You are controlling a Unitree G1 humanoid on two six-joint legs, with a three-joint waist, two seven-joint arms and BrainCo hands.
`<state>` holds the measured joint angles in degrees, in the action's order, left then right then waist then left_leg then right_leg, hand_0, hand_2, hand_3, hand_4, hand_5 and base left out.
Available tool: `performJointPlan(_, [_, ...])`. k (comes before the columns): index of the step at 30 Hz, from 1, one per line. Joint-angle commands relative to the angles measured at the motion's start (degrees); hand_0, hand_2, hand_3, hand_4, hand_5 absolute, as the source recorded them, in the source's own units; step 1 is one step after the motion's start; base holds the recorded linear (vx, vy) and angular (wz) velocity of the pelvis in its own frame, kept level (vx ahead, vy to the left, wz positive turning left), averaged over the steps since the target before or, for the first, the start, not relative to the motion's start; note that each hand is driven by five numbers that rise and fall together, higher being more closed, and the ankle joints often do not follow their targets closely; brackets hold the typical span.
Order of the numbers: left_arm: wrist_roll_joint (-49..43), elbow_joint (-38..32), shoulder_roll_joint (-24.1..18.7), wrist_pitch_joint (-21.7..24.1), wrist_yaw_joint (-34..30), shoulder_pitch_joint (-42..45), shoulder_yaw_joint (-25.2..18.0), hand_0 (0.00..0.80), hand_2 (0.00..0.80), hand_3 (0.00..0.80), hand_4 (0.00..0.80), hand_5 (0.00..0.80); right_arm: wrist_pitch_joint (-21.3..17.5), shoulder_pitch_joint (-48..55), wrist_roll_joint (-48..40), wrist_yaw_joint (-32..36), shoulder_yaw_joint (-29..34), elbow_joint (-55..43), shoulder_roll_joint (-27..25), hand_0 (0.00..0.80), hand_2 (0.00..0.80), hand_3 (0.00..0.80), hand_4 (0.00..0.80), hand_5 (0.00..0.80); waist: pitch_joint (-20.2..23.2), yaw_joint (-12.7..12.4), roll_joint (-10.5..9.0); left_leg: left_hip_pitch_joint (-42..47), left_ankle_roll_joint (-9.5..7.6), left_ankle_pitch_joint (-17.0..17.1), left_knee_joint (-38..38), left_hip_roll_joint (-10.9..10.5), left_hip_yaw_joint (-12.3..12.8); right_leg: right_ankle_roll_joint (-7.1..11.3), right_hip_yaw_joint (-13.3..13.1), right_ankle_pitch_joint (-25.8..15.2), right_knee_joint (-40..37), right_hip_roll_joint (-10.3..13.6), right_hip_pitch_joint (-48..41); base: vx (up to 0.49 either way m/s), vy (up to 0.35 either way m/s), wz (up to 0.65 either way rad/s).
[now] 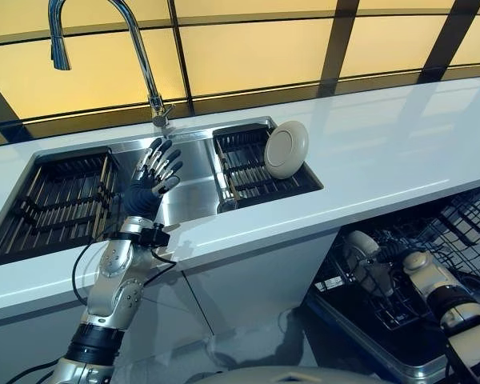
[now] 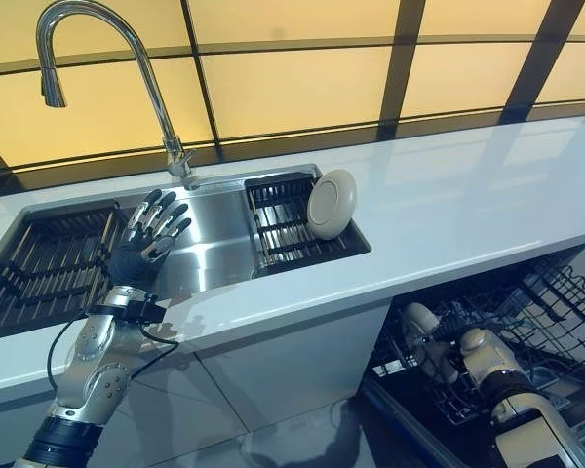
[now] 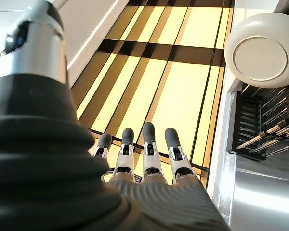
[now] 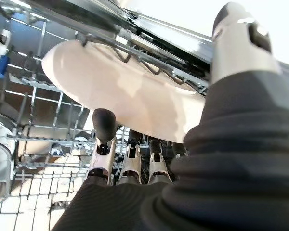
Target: Take plates into dishwasher
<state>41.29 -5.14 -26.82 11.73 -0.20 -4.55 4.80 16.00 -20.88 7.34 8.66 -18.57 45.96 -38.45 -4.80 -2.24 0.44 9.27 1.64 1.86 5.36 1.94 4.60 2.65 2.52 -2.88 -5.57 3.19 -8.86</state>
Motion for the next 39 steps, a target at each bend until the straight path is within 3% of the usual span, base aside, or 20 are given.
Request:
performJointPlan(1, [-1.99,-1.45,-0.40,3.95,-0.01,-2.67,-0.36,0.000,0.000,0.000,0.000,0.000,-0.20,-2.07,0.70,-3.96,2.05,-1.30,-3.97,0.000,0.000,0.000,0.000,0.000,-0.78,0.77,-2.09,1.31,-4.85,-4.92,-0.36,-2.88,-0.50,-0.81,2.04,1.15,0.57,-2.48,0.03,0.000,0.000,0.00])
performJointPlan(7, [-2.17,-2.01,-0.47,4.74,0.14,-1.15,-1.52,0.000,0.000,0.000,0.000,0.000,0.94,2.64,3.23,-7.92,6.45,-11.20,-5.85,0.000,0.000,0.000,0.000,0.000,-0.87,2.15,-2.11,1.19,-4.89,-4.98,-0.36,-2.80,0.21,-0.62,1.23,0.95,0.57,-2.61,0.41,0.000,0.000,0.00])
performJointPlan(16, [-2.20,-2.92,-0.44,6.04,0.76,1.23,-3.80,0.000,0.000,0.000,0.000,0.000,0.68,11.99,9.51,-9.98,18.08,-27.00,-9.38,0.000,0.000,0.000,0.000,0.000,-0.47,4.98,-2.42,1.06,-5.08,-5.13,-0.36,-2.65,1.62,-0.33,-0.64,0.71,0.57,-3.07,1.08,0.003,0.023,-0.08])
performJointPlan(25, [-2.20,-3.54,-1.00,6.02,1.90,1.54,-5.07,0.000,0.000,0.000,0.000,0.000,0.09,15.80,5.90,-12.34,26.72,-34.01,-12.71,0.000,0.000,0.000,0.000,0.000,-0.31,6.80,-3.06,1.29,-5.14,-5.52,-0.36,-2.43,2.91,-0.15,-1.85,0.64,0.57,-3.41,1.27,0.002,0.013,-0.09])
performJointPlan(32, [-2.23,-3.89,-1.95,5.30,3.85,-0.36,-3.33,0.000,0.000,0.000,0.000,0.000,2.54,4.87,4.87,-26.70,27.99,-35.58,-18.07,0.000,0.000,0.000,0.000,0.000,-0.52,5.90,-3.05,1.57,-5.16,-5.87,-0.36,-2.52,2.41,-0.34,-2.00,0.77,0.57,-3.48,0.95,0.002,0.001,-0.01])
performJointPlan(39, [-1.31,-4.28,-2.69,4.92,3.26,-0.03,-1.96,0.000,0.000,0.000,0.000,0.000,5.01,-9.10,13.33,-35.91,21.57,-40.65,-21.39,0.000,0.000,0.000,0.000,0.000,-0.35,3.13,-2.77,1.10,-5.30,-5.90,-0.36,-3.34,-0.07,-0.44,-0.48,1.39,0.57,-3.06,0.58,0.015,-0.002,0.01])
